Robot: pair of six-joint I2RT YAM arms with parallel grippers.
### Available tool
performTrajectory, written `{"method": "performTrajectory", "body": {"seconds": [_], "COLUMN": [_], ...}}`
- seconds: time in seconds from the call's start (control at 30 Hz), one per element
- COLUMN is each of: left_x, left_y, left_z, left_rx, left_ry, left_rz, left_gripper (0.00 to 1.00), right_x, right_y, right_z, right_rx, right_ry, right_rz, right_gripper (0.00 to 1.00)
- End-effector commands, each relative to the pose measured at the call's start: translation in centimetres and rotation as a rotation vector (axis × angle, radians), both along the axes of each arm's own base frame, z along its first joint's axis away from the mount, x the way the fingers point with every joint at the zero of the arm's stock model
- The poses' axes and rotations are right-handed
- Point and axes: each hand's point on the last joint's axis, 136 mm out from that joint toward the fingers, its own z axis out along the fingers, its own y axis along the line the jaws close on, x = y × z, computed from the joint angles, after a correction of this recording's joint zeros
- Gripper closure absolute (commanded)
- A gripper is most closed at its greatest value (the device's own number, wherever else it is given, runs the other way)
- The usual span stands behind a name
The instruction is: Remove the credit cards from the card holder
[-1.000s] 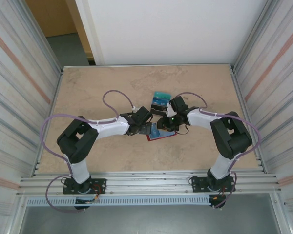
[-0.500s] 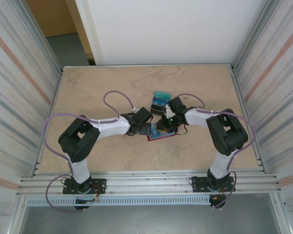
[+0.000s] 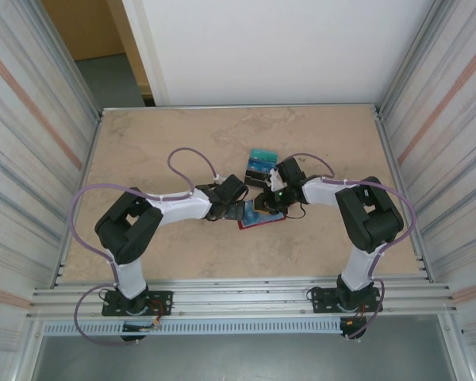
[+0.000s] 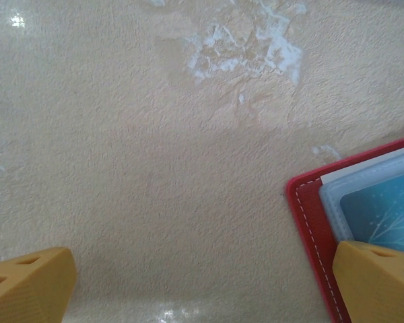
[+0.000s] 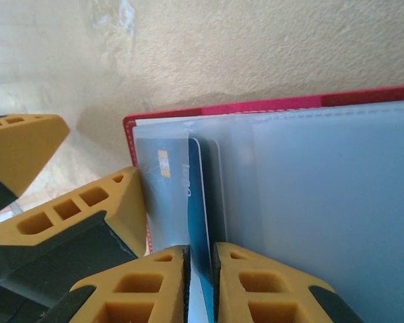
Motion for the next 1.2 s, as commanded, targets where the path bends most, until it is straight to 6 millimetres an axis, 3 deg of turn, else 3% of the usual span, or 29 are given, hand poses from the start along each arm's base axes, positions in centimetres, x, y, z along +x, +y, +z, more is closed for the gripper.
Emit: {"method": "performTrajectory", "body": {"seconds": [0.0,0.43,0.83,1.17], "left_x": [-0.7,-0.8,-1.0,-0.9], "left_y": [0.8,1.1,1.4,1.5], "left_z": [-1.0,-1.2,-1.4,-1.6], "left_rx": [0.045,0.065,0.080,0.086], "left_ry": [0.041,0.048,0.056,0.061], "left_rz": [-0.002,-0.001,0.003,0.008], "left_gripper": [0.01,0.01,0.01,0.01], "right_x": [-0.2,0.1,0.3,0.5], "right_y": [1.1,0.8,-0.3,-1.3], "right_z": [0.8,1.5,1.1,0.7], "right_rx": [0.107,0.230,0.249,0.253], "right_ry": [0.020,0.033,0.041,0.047], "right_rz": [0.013,-0.024,-0.056,-0.081], "right_gripper": [0.82,0.87,0.92,0.91]}}
